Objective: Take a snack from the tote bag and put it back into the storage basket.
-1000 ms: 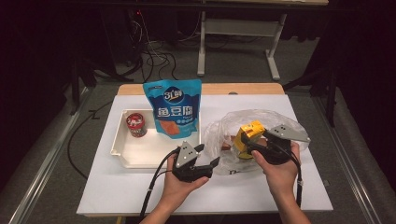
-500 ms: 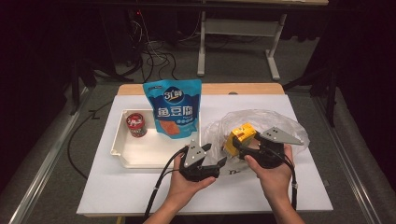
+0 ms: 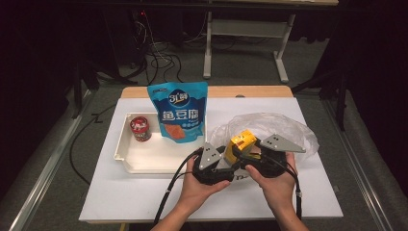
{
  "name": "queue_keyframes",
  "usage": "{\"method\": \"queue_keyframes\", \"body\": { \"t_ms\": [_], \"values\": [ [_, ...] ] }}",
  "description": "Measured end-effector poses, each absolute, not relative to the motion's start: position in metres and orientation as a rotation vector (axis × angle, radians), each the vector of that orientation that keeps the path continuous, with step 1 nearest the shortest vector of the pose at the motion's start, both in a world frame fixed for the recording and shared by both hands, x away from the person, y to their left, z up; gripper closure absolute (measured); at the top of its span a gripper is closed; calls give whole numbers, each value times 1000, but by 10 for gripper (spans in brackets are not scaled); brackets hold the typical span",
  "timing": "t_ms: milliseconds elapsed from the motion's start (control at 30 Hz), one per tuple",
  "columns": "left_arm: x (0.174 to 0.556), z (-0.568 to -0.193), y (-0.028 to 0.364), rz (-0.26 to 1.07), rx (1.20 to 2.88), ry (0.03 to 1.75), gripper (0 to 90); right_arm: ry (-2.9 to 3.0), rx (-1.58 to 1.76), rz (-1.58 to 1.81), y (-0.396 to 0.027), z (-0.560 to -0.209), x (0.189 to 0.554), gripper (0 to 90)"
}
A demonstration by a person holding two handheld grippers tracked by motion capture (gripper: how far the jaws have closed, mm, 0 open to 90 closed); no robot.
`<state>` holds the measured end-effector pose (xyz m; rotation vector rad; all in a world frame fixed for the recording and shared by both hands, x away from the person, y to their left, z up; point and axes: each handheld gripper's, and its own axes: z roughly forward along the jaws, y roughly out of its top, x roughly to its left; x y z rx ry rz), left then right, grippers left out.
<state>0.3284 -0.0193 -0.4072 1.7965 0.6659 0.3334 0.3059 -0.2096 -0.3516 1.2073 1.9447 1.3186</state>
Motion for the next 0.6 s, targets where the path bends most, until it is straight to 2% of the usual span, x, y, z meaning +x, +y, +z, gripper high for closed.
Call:
{"method": "queue_keyframes", "body": {
  "t_ms": [200,333,600],
  "values": [
    [328,-405,-20,348,1791,657,351,1965,1196,1331,-204,-353,305,299],
    [329,-405,-18,340,1782,642,421,1976,1194,1334,-201,-354,304,299],
    [323,-404,-17,424,1799,606,498,1971,1183,1351,-198,-355,303,288]
  ]
}}
